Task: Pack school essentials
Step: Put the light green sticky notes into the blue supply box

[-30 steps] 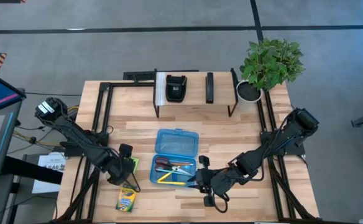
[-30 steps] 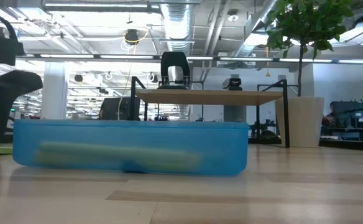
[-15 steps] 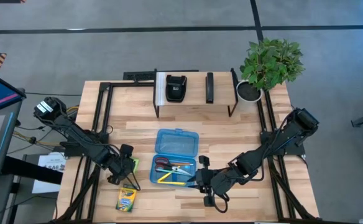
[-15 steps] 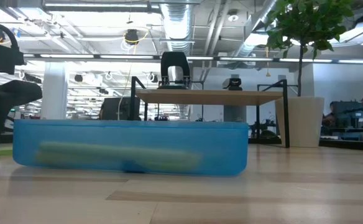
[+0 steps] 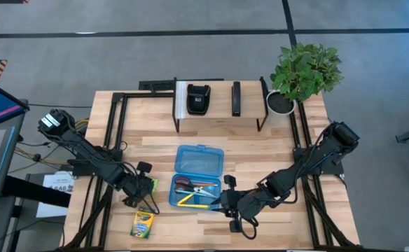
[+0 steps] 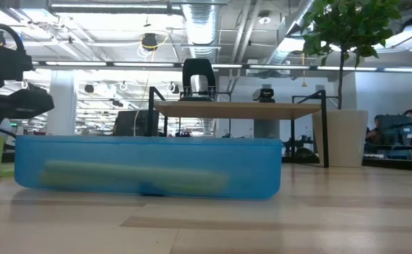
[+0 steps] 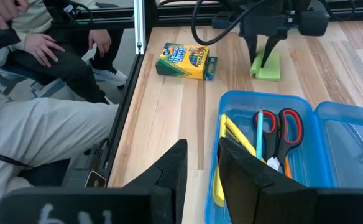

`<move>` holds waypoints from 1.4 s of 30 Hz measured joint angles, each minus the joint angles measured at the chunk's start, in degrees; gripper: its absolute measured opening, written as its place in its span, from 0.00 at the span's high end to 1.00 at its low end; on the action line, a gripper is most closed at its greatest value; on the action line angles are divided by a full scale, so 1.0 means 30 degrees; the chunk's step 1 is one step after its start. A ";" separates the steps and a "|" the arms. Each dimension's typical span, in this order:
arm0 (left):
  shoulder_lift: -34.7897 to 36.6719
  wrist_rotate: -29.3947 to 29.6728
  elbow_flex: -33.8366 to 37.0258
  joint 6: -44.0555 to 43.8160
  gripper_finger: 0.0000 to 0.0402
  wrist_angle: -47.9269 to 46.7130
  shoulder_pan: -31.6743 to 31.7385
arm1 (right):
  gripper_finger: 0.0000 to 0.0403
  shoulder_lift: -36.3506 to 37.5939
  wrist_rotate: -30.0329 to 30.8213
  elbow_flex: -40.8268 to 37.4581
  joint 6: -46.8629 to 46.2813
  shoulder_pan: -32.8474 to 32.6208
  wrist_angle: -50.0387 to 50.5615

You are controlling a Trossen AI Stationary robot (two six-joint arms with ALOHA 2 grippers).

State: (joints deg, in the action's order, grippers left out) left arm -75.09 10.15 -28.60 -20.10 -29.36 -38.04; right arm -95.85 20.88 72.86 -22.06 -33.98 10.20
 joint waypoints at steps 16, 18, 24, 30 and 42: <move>-0.0030 -0.0097 -0.3841 0.1227 0.97 -0.2933 -0.0015 | 0.73 0.0000 -0.0005 0.0000 0.0000 0.0002 0.0007; -0.0029 0.0412 -0.4920 0.1751 0.96 -0.3087 -0.0015 | 0.73 0.0000 -0.0002 0.0000 0.0000 0.0006 0.0007; -0.0022 0.2192 -0.7496 0.4403 0.93 -0.1199 0.0008 | 0.73 0.0000 -0.0003 0.0000 0.0019 0.0004 0.0011; -0.0830 0.2267 -0.7570 0.6620 0.93 0.1442 0.1066 | 0.73 0.0000 0.0000 0.0000 0.0029 0.0003 0.0015; -0.5472 0.0194 -0.8072 0.7616 0.77 0.3978 0.3260 | 0.73 0.0007 -0.0005 0.0000 0.0022 -0.0029 0.0292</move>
State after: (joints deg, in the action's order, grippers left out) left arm -91.50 10.73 -52.82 2.75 -17.43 -28.26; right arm -95.83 20.87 72.86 -22.00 -34.06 11.07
